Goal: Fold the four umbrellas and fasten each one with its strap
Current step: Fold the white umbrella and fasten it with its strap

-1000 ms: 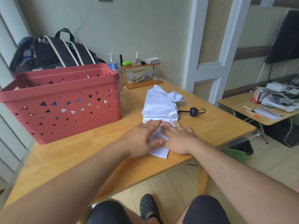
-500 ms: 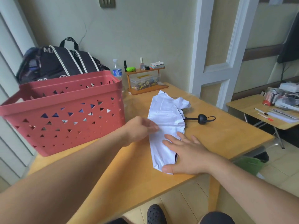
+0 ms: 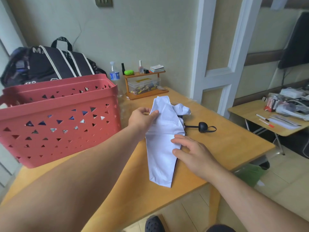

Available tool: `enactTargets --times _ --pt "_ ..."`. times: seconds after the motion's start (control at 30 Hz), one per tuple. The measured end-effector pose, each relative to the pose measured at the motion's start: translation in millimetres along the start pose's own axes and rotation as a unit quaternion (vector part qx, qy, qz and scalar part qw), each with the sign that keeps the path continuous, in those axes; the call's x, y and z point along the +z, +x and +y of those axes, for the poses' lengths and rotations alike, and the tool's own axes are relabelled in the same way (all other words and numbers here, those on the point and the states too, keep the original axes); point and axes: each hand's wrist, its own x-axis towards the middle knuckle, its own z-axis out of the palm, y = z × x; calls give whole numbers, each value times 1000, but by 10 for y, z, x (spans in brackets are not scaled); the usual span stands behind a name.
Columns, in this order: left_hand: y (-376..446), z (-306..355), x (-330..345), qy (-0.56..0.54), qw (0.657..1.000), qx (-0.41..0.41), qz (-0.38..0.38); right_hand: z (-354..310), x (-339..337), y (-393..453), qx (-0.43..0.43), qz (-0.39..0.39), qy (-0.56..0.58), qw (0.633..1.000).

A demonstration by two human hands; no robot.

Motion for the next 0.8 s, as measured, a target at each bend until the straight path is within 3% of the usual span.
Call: enactTargets --times 0.13,0.27,0.37,0.53,0.8 --pt "-196 35 -106 17 997 73 17 -3 -13 -6 22 34 38 998" --pt "-534 -44 -250 -12 990 132 -45 21 -14 -13 36 130 163 977" --pt "-804 -229 -342 -30 982 158 -95 -71 -8 -50 3 176 156 972" --pt "-1134 -281 -396 -23 973 213 -90 -381 84 -73 -100 197 46 974" --pt "-1354 -310 -551 -40 977 199 -69 -597 105 -238 -117 186 148 964"
